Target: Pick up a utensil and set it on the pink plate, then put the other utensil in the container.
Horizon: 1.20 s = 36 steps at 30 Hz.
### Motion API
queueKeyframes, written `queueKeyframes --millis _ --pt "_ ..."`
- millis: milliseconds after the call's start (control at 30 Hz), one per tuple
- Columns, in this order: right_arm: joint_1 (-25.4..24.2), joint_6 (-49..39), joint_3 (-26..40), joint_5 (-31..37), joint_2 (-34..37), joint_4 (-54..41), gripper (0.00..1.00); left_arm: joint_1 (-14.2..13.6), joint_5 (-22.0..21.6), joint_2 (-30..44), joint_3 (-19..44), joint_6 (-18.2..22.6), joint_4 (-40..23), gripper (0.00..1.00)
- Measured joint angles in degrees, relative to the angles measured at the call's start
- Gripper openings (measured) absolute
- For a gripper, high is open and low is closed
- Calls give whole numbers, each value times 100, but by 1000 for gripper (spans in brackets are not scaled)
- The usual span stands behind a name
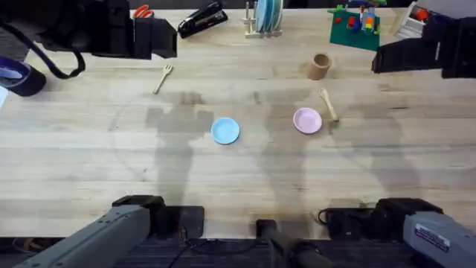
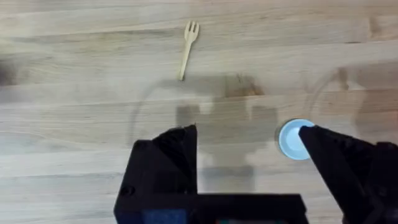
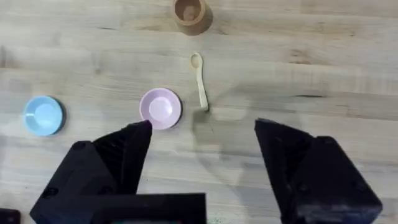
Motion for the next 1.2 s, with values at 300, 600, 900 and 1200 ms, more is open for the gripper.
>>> queueKeyframes --millis 300,600,900,1200 --pt "-11 -2 0 -22 0 -2 993 647 277 352 93 821 67 990" --pt "-11 -2 0 -24 -1 -4 994 944 404 1850 105 1685 828 991" --pt "-11 -2 0 -24 0 -16 995 1020 413 3107 112 2400 1386 991" --pt "-11 -2 0 -24 0 -20 995 1263 444 4089 553 2620 1609 993"
